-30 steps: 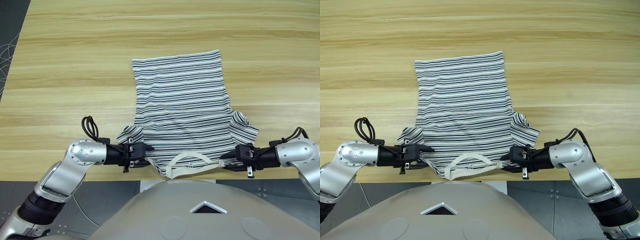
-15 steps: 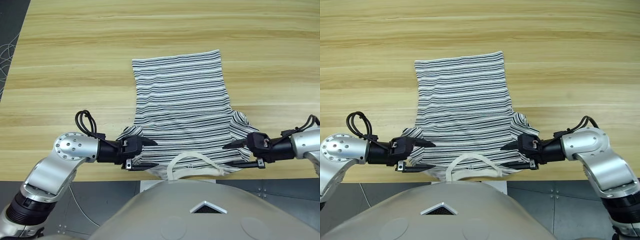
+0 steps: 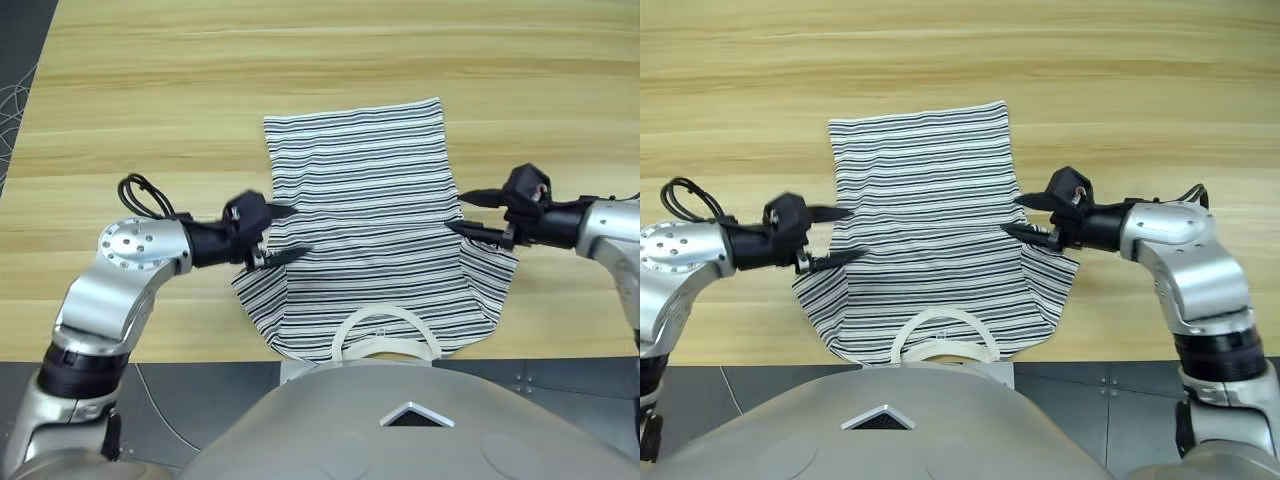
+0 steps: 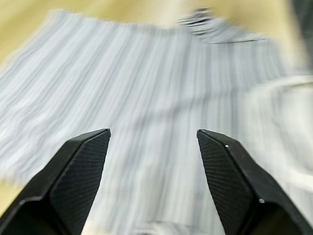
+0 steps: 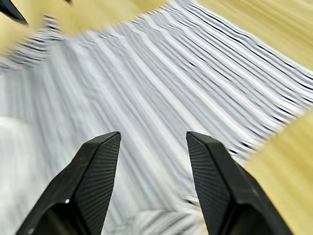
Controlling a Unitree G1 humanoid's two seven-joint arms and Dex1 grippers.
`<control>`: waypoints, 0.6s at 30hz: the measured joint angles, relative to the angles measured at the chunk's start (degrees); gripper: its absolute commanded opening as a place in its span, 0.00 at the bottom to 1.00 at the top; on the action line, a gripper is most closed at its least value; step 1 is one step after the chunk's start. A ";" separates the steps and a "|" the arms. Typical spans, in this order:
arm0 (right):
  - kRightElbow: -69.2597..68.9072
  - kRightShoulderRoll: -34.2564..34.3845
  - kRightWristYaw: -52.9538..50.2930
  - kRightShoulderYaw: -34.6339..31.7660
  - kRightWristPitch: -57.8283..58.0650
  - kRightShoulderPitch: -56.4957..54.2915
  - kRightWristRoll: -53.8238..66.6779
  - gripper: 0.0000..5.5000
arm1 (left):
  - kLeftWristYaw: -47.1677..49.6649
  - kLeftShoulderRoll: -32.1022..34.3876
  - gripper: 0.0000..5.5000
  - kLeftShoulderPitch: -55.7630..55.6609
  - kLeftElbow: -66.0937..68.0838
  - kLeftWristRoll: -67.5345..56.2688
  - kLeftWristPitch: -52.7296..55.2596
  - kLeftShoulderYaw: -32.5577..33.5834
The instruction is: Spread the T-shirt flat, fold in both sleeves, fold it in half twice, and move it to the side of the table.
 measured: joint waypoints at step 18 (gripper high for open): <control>13.12 15.09 -10.91 3.99 -2.18 -9.43 -9.96 0.45 | 10.22 -14.27 0.60 -9.71 14.50 9.74 -0.45 -6.24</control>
